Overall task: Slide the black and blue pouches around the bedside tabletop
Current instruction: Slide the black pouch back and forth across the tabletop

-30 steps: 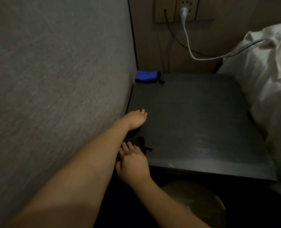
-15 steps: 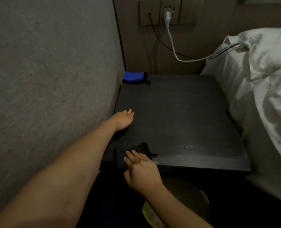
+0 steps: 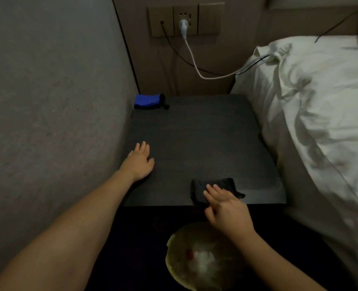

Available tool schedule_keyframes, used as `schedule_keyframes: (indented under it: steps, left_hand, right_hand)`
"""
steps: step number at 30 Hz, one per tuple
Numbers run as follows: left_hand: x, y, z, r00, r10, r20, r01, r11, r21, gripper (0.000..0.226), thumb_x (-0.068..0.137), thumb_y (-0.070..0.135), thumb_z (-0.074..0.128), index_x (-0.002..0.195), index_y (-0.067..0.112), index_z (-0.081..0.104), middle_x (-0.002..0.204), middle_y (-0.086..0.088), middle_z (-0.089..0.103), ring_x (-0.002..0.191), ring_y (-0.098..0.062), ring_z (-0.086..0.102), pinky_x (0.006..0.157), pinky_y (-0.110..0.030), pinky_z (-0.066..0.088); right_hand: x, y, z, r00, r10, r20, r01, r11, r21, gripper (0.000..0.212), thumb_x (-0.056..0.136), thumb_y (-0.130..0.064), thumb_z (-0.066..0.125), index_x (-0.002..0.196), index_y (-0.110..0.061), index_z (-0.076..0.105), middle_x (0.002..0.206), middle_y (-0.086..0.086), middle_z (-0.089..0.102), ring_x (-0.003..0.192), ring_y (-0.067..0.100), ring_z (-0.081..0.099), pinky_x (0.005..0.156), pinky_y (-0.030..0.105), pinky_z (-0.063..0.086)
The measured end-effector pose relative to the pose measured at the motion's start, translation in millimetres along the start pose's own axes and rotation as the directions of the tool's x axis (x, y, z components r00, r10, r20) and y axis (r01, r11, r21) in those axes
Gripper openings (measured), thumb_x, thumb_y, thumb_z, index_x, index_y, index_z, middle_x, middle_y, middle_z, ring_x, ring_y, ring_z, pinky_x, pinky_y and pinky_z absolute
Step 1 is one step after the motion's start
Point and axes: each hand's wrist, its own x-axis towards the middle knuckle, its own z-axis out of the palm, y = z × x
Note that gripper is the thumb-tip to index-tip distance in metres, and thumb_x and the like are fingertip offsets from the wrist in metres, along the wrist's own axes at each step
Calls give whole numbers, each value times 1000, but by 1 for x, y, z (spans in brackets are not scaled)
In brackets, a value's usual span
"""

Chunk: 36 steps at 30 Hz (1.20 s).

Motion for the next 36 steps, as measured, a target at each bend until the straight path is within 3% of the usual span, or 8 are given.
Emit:
schedule_keyframes:
  steps: [8,10,12,17,21,25,29,36]
  left_hand:
    - [2,1,1,1000,-16,-2,16,1000,11,63,101,29,31,153,4,6,162,-10,-2,150,-24,-1,122,-37,9]
    - [3,0,1,1000,-11,2,11,1000,8,63,101,29,31,153,5,5,162,-10,-3,150,-24,-1,122,-37,9]
    - [3,-1,1,1000,-10,9,10,1000,4,62,101,28,31,153,5,5,162,-9,-3,150,-24,-2,122,-37,8]
    - [4,-2,-1,999,-6,32,6,1000,-5,60,101,26,28,153,6,4,162,-9,-4,150,-24,-2,122,-38,8]
    - [6,-3,-3,999,-3,47,4,1000,-17,59,101,23,26,153,6,5,162,-9,-5,150,-24,-3,122,-37,8]
    - [6,-3,-4,999,5,47,-3,999,-36,58,101,21,26,153,6,5,162,-9,-4,150,-24,-2,122,-37,8]
    - [7,-4,-3,999,5,46,-4,999,-36,58,101,21,25,153,6,5,162,-9,-4,150,-23,-2,122,-36,8]
    - [9,-2,-6,996,-11,89,15,999,-41,58,101,23,23,153,6,4,162,-9,-6,150,-23,-4,124,-36,7]
  right_hand:
    - [-28,80,-33,973,215,-81,-226,960,-166,44,68,-29,43,89,-11,78,100,4,74,90,19,72,68,34,58]
    - [-27,92,-37,956,276,-100,-290,938,-188,32,66,-21,60,91,-10,78,102,5,74,92,21,71,68,35,58]
    - [-19,101,-36,945,312,-96,-325,929,-176,33,63,-13,70,95,-7,76,106,8,72,97,25,70,70,37,57]
    - [16,109,-40,912,394,-113,-407,902,-146,41,86,-16,56,126,-10,59,138,5,52,129,18,47,97,33,44]
    - [16,98,-39,885,457,-88,-466,869,-168,46,90,-22,48,136,-13,49,147,2,41,136,17,38,100,32,41]
    - [-2,73,-27,854,503,-131,-516,850,-103,43,85,-18,51,124,-7,60,137,11,53,126,25,51,93,39,48]
    - [-2,29,-12,904,417,-94,-422,906,-43,54,68,-26,34,90,1,75,100,19,72,91,32,71,69,40,57]
    - [50,-70,24,987,161,-16,-161,987,15,53,62,-32,36,88,-9,77,98,8,74,91,21,71,77,32,56]
